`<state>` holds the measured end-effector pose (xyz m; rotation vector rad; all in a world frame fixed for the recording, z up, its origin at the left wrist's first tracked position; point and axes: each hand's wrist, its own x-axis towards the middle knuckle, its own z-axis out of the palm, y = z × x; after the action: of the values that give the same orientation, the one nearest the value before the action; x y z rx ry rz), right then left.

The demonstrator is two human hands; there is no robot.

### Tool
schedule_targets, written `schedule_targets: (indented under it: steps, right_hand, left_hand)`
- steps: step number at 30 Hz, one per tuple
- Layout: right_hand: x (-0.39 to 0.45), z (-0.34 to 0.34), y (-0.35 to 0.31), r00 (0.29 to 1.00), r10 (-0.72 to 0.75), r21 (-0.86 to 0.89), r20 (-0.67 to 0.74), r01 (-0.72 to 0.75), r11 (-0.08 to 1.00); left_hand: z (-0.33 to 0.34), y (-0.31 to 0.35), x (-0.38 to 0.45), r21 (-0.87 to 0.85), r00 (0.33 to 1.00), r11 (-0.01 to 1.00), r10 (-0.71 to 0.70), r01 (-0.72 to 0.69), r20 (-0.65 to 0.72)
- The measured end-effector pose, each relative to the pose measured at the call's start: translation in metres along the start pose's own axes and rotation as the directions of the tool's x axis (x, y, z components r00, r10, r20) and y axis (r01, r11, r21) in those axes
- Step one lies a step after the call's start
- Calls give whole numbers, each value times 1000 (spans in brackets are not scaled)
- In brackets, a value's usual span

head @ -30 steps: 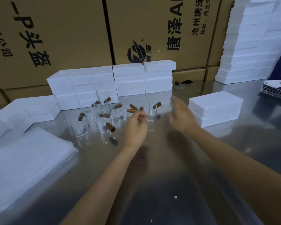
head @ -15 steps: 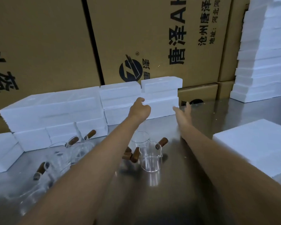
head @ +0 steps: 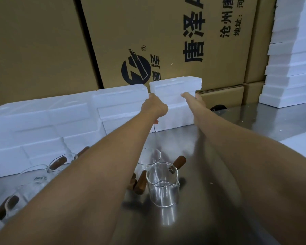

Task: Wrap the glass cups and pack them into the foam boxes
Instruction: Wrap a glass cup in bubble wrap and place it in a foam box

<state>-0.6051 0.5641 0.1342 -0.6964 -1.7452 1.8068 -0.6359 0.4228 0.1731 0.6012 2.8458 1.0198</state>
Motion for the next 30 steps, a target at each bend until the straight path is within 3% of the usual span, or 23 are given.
schedule_targets:
  steps: [5,12,20,25,30]
  right_hand:
    - [-5,-12,-10,998,-7,-48,-56,5,999]
    - [-32,-25,-39,999,23,-55,-44,-26,998]
    - [-108,-56,-82,986,-149,-179,-76,134,975]
    - [-177,-86,-103,984,-165,-237,-60,147,960]
    - [-249,-107,-108,985,-166,-218,48,172,961]
  left_hand:
    - [4,4,-8,36,997,996,77,-78,18]
    - [-10,14,-30,-91,984,985,134,-145,-117]
    - [-44,23,-96,-159,974,969,167,-191,-155]
    - [-59,29,-162,-260,979,945,175,-197,-106]
    - [-74,16,-237,-266,986,949,166,-169,-37]
